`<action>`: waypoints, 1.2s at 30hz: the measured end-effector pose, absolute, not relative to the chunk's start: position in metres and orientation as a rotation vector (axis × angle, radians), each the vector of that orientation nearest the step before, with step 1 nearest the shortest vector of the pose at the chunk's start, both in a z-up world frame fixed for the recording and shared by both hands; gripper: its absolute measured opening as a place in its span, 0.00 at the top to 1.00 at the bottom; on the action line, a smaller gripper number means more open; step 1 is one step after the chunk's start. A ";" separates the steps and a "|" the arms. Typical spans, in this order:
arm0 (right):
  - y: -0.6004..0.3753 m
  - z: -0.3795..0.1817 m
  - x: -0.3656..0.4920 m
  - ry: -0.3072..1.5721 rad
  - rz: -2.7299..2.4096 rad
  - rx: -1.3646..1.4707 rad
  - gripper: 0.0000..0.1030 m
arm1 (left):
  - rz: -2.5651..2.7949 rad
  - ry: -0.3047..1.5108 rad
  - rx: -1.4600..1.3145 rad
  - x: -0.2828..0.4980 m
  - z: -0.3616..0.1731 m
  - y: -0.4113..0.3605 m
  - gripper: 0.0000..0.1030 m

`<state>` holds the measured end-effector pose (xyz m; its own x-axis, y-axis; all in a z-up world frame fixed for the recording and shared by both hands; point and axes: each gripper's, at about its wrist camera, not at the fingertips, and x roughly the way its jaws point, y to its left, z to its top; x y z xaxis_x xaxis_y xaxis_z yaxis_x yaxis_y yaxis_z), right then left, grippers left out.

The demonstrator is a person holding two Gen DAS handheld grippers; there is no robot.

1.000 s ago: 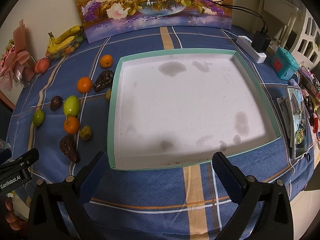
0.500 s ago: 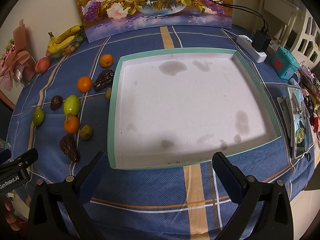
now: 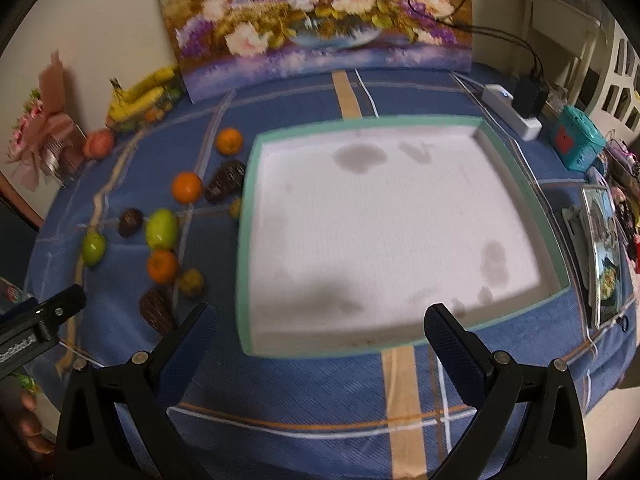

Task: Organize fruits
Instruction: 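Reach the right tool to the orange while the left tool reaches the green pear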

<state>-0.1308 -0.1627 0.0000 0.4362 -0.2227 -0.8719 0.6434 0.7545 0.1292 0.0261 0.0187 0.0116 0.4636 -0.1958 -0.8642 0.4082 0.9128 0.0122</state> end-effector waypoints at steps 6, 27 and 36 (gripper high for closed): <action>-0.158 0.014 -0.111 0.894 -0.487 0.461 0.00 | -0.383 0.919 0.144 0.045 0.028 0.027 0.00; -0.123 0.044 -0.026 0.812 -0.260 0.352 0.26 | -0.292 1.001 -0.058 0.127 0.042 0.062 0.00; -0.114 0.029 0.013 0.888 -0.202 0.386 0.39 | -0.238 1.112 -0.120 0.168 0.014 0.081 0.07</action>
<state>0.0131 -0.1143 0.0289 0.6180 -0.0130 -0.7860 0.3284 0.9127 0.2431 0.1682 0.0806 0.0141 0.4208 -0.2490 -0.8723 0.1292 0.9682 -0.2141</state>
